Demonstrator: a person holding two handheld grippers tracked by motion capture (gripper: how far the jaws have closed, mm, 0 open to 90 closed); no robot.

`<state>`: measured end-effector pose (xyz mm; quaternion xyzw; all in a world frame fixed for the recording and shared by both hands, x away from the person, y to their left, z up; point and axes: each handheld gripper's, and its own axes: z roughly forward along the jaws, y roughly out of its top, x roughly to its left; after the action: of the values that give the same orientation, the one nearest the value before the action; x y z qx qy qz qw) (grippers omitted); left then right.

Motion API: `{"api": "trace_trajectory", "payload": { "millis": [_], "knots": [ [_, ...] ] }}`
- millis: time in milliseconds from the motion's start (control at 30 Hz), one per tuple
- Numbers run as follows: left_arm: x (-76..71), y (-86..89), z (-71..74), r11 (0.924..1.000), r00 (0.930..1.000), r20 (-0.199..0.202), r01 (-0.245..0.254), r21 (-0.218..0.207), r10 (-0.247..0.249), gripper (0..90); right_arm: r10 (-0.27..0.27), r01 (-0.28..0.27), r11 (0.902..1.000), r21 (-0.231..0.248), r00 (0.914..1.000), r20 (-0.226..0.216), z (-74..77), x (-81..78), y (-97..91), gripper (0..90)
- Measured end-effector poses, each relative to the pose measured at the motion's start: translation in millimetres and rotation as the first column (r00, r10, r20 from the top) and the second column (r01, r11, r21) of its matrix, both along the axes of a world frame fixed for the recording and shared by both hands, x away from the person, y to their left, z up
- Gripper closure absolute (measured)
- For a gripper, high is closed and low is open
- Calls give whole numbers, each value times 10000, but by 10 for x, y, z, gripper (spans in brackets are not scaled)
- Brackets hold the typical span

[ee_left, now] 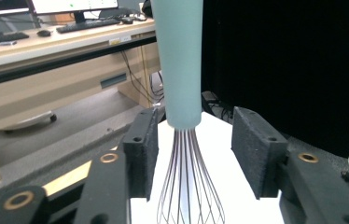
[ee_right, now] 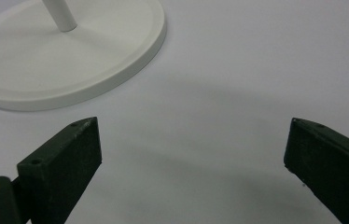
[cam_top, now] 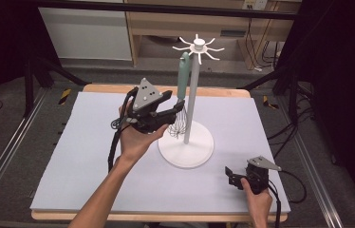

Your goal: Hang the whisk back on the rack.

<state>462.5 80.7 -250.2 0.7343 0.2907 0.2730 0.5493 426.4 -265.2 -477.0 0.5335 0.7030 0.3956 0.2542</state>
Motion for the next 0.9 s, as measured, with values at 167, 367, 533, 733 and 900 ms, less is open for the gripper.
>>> {"api": "trace_trajectory", "payload": {
  "millis": [167, 367, 533, 733, 900],
  "knots": [
    [-87, 156, -54, 9997, 9999, -56, -106, 207, 107, 449, -99, 99, 9999, 31, 9999, -76, -17, 10, -13, 45],
    [-227, 431, -218, 9994, 9995, -216, -212, 268, 218, 413, -221, 221, 9998, 23, 9997, -141, -29, -8, -48, 45],
    [-271, 673, -391, 9970, 9978, -241, -606, 483, 618, 395, -350, 350, 9994, -11, 9993, -160, -31, -2, -58, 45],
    [-276, 963, -622, 9939, 9916, -713, -1062, 300, 1081, 384, -343, 345, 9994, 56, 9991, -244, -34, -7, -40, 45],
    [-253, 1163, -843, 9902, 9844, -1085, -1360, 327, 1388, 379, -397, 397, 9992, 24, 9990, -227, -28, -10, -48, 45]
  ]
}}
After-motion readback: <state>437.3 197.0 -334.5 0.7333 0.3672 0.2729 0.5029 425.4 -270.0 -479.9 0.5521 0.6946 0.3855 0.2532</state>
